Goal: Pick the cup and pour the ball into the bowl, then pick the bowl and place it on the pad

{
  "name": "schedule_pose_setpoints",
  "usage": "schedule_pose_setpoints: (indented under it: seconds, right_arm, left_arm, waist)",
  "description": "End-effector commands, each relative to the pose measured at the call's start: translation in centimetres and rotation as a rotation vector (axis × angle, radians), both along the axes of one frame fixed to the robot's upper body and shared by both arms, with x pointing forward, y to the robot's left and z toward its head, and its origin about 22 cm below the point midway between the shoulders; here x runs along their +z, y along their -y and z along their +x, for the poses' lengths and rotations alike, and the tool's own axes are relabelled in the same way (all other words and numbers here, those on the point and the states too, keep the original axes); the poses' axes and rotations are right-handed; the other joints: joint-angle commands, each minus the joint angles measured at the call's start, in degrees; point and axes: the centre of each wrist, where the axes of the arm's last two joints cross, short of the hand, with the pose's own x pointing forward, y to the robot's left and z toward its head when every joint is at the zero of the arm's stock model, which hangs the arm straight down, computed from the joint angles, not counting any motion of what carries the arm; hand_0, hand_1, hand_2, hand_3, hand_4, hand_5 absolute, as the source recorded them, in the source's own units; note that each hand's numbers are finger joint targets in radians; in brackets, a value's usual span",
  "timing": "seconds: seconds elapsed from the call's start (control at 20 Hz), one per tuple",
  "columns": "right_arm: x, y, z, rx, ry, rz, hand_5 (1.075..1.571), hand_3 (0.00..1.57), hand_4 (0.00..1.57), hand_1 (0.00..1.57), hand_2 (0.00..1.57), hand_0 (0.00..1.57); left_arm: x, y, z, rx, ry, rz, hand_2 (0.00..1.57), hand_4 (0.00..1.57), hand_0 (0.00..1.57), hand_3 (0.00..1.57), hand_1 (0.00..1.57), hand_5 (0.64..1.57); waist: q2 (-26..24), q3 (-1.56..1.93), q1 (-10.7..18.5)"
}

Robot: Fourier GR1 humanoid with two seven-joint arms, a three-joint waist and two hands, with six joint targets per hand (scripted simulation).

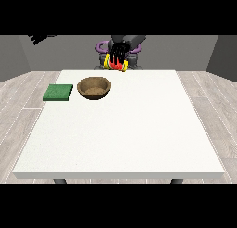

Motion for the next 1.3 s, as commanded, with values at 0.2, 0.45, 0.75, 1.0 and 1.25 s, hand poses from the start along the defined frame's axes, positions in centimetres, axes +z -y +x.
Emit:
schedule_pose_setpoints:
  seconds: [0.2, 0.45, 0.75, 1.0, 1.25]
  right_arm:
    - [0.0, 0.8, -0.4, -0.012, 0.001, 0.007, 1.570, 0.35, 0.43, 0.00, 0.00, 0.00]
    - [-1.2, -1.0, -0.3, -0.006, 0.042, 0.020, 1.570, 0.42, 0.44, 0.00, 0.00, 0.00]
    - [-0.1, -0.7, 0.1, 0.014, 0.049, 0.025, 1.570, 0.27, 0.46, 0.00, 0.00, 0.00]
    - [-1.1, -1.8, 0.5, 0.001, 0.027, 0.042, 1.571, 0.32, 0.47, 0.00, 0.00, 0.00]
    - [1.1, -0.4, 1.0, 0.026, 0.013, 0.041, 1.570, 0.27, 0.48, 0.00, 0.00, 0.00]
  left_arm:
    - [2.9, 1.3, 1.2, 0.033, 0.087, 0.183, 1.57, 0.66, 0.25, 1.45, 0.25, 1.534]
    - [1.1, 1.9, -0.4, -0.022, 0.089, 0.278, 1.45, 0.50, 0.53, 1.57, 0.53, 1.540]
    - [3.8, 2.1, 1.0, -0.048, 0.082, 0.372, 1.15, 0.86, 0.00, 1.55, 0.00, 1.571]
    - [2.6, 1.9, 0.7, -0.140, 0.152, 0.772, 1.57, 1.11, 0.45, 1.57, 0.45, 1.550]
    - [2.0, 2.6, 0.3, -0.142, 0.120, 0.919, 1.57, 1.26, 1.51, 1.57, 1.51, 1.509]
  waist:
    - [1.4, -0.03, 1.6]
    - [3.2, -0.03, 1.5]
    - [4.8, -0.04, -0.2]
    - [3.1, 0.09, -0.1]
    - [1.7, -0.04, -0.3]
